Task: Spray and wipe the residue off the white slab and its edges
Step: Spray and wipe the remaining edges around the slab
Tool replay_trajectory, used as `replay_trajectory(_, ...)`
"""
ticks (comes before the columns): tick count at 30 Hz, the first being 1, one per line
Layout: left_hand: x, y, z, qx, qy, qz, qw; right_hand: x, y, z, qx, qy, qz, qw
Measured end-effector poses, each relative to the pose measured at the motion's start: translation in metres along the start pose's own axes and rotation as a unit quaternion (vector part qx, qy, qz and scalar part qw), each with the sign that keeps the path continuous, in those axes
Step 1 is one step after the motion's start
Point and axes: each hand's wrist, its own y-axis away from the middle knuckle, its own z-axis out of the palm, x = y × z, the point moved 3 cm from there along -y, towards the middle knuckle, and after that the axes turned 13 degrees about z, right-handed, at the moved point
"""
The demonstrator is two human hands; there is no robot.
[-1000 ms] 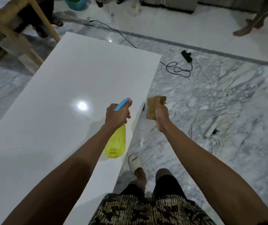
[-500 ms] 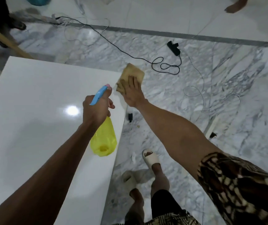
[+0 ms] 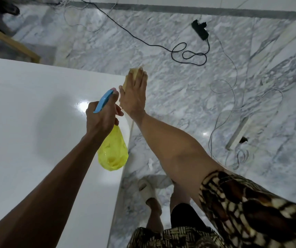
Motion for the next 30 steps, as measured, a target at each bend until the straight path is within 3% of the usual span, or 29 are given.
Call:
replay_trajectory(15, -0.014, 0.029, -0.009, -0.005, -0.031, -0.007, 0.999, 0.004, 0.046, 0.006, 0.016, 0.012, -0.036, 0.999)
replay_trajectory(30, -0.084, 0.145, -0.077, 0.003, -0.012, 0.014, 1.000, 0.011, 0.218, 0.024, -0.025, 0.029, -0.044, 0.998)
